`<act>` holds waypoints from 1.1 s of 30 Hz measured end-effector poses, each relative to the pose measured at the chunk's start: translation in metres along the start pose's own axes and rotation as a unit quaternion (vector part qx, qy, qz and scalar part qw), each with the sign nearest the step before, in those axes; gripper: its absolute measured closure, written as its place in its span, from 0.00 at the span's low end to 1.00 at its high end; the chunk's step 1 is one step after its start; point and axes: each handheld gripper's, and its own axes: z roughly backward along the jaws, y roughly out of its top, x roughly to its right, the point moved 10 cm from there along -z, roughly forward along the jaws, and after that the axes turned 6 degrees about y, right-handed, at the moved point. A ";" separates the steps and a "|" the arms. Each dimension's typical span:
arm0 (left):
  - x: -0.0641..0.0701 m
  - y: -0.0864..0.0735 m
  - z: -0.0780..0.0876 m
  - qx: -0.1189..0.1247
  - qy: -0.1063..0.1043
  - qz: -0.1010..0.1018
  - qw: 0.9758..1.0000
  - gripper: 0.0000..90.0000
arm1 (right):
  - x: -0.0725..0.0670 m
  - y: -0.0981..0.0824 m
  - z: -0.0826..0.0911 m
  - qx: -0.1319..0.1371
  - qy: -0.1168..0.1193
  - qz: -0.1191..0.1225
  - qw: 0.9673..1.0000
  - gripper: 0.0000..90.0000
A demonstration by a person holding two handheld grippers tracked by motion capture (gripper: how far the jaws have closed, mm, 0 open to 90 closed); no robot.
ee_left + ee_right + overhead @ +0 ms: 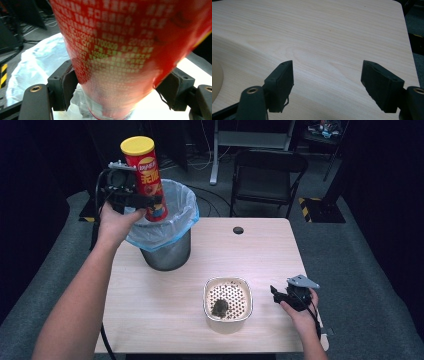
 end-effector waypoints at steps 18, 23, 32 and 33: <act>-0.038 -0.026 -0.055 -0.020 0.052 0.051 0.997 0.26 | -0.006 0.001 -0.005 -0.002 0.007 0.011 1.000 0.29; -0.040 -0.031 -0.065 -0.037 0.057 0.056 0.996 0.26 | -0.008 0.000 -0.006 -0.006 0.007 0.016 1.000 0.29; -0.051 -0.050 -0.057 -0.072 0.099 0.069 0.990 0.12 | -0.004 -0.001 -0.003 -0.002 0.006 0.009 1.000 0.29; -0.049 -0.049 -0.052 -0.057 0.084 0.072 0.992 0.13 | -0.003 0.000 -0.002 0.000 0.001 0.003 1.000 0.29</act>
